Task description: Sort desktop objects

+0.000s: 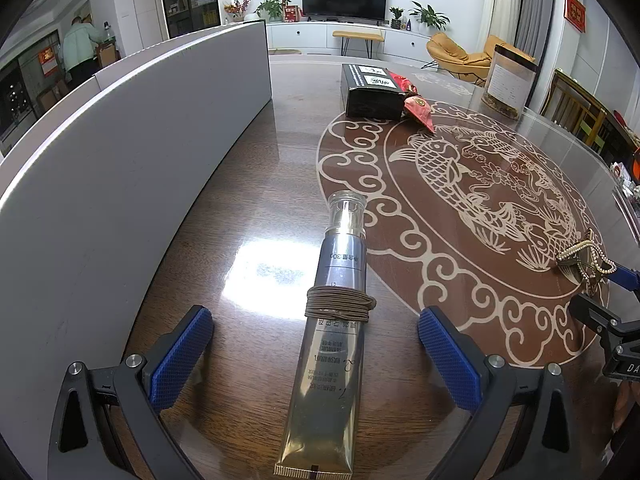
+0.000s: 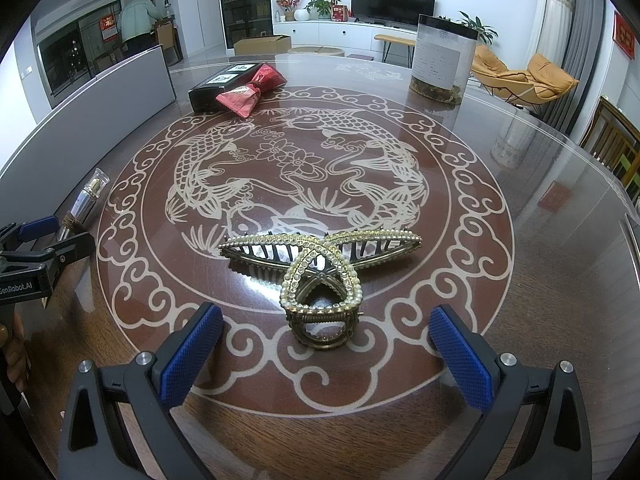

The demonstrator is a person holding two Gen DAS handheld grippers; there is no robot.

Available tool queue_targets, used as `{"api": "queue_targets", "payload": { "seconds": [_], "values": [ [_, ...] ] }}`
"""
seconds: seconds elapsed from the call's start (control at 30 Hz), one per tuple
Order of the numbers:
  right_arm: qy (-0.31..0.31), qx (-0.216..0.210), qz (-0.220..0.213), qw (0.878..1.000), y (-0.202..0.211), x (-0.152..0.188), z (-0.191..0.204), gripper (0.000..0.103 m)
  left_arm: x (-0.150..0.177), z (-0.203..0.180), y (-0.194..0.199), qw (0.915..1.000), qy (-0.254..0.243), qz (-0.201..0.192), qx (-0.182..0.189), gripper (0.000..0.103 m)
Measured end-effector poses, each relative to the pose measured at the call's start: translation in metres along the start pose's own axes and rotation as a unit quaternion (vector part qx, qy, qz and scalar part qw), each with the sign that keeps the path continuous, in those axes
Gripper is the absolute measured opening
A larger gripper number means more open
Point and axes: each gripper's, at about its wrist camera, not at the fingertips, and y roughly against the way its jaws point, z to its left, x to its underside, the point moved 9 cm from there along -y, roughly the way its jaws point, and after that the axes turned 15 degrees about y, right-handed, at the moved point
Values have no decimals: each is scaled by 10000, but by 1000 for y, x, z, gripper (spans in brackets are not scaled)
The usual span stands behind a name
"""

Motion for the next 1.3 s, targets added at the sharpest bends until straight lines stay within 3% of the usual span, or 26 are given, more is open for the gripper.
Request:
{"api": "queue_targets", "payload": {
  "seconds": [0.73, 0.93, 1.07, 1.17, 1.3],
  "values": [
    [1, 0, 0, 10000, 0, 0, 0, 103, 2, -1, 0, 9998, 158, -8, -132, 103],
    [5, -1, -3, 10000, 0, 0, 0, 103, 29, 0, 17, 9984, 457, 8, -330, 103],
    [0, -8, -7, 10000, 0, 0, 0, 103, 50, -5, 29, 9982, 408, 297, -330, 103],
    [-3, -9, -4, 10000, 0, 0, 0, 103, 55, -11, 42, 9965, 628, 538, -73, 103],
    [-3, -9, -5, 10000, 0, 0, 0, 103, 38, -23, 84, 9965, 655, 488, 183, 103]
  ]
}}
